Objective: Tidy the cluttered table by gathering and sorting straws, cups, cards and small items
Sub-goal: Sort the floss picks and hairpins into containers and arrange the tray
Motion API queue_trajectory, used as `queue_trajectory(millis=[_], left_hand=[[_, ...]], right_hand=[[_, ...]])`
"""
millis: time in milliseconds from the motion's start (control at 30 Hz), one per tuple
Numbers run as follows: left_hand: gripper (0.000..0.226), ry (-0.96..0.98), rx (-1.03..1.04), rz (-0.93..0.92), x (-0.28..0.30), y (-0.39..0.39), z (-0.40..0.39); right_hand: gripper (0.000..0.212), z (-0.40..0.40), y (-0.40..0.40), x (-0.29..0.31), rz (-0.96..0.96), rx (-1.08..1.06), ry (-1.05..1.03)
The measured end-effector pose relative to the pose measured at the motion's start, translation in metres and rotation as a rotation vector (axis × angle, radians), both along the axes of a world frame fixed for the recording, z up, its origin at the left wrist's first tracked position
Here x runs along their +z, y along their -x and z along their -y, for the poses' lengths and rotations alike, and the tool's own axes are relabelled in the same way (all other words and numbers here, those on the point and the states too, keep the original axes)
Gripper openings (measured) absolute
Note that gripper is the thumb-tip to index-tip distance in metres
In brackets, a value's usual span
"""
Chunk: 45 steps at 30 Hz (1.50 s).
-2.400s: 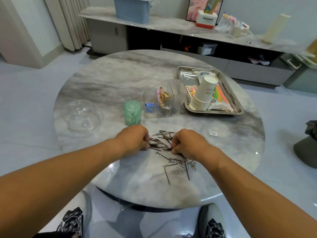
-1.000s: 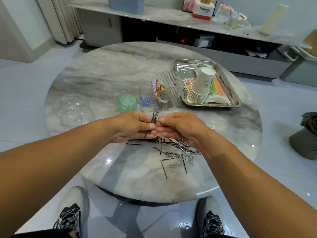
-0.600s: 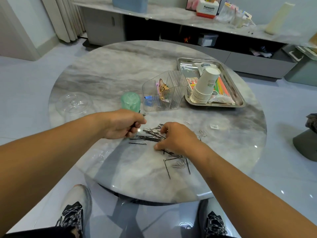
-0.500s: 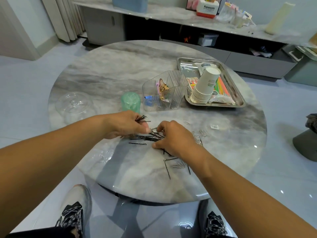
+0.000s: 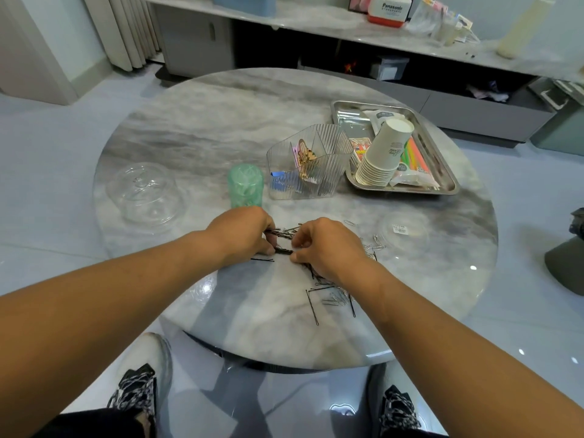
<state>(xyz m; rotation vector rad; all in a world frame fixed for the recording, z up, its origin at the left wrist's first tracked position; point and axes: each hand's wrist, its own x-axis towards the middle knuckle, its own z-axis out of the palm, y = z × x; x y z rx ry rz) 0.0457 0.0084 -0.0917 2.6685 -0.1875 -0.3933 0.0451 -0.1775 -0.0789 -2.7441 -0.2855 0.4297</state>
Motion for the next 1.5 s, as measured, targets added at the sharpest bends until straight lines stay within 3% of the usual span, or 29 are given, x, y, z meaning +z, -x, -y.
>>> queue_trajectory(millis=[167, 300, 533, 633, 767, 967, 1300, 1500], left_hand=[[0.015, -0.155, -0.117, -0.017, -0.001, 0.001, 0.005], [0.012, -0.072, -0.102, -0.099, 0.004, 0.0, 0.004], [0.021, 0.29, 0.026, -0.238, 0.035, -0.009, -0.003], [0.028, 0.573, 0.127, -0.407, 0.036, -0.007, 0.003], [0.031, 1.034, 0.293, -0.652, 0.037, -0.002, 0.012], [0.026, 1.4, 0.438, -0.727, 0.046, 0.002, 0.03], [0.025, 1.335, 0.446, -0.511, 0.085, -0.041, 0.057], [0.03, 1.224, 0.487, -0.532, 0.118, -0.09, 0.081]], right_hand=[[0.008, -0.005, 0.0, 0.002, 0.008, 0.106, 0.109], [0.012, -0.002, 0.001, 0.005, 0.004, 0.152, 0.113], [0.005, 0.034, -0.021, 0.033, -0.092, -0.094, -0.585], [0.004, 0.042, -0.027, 0.04, -0.128, -0.207, -0.856], [0.005, 0.042, -0.028, 0.04, -0.234, -0.366, -1.086], [0.003, 0.028, -0.021, 0.037, -0.485, -0.57, -1.402], [0.008, 0.018, -0.047, 0.077, -0.377, -0.59, -1.237], [0.015, 0.021, -0.093, 0.114, -0.28, -0.673, -1.095]])
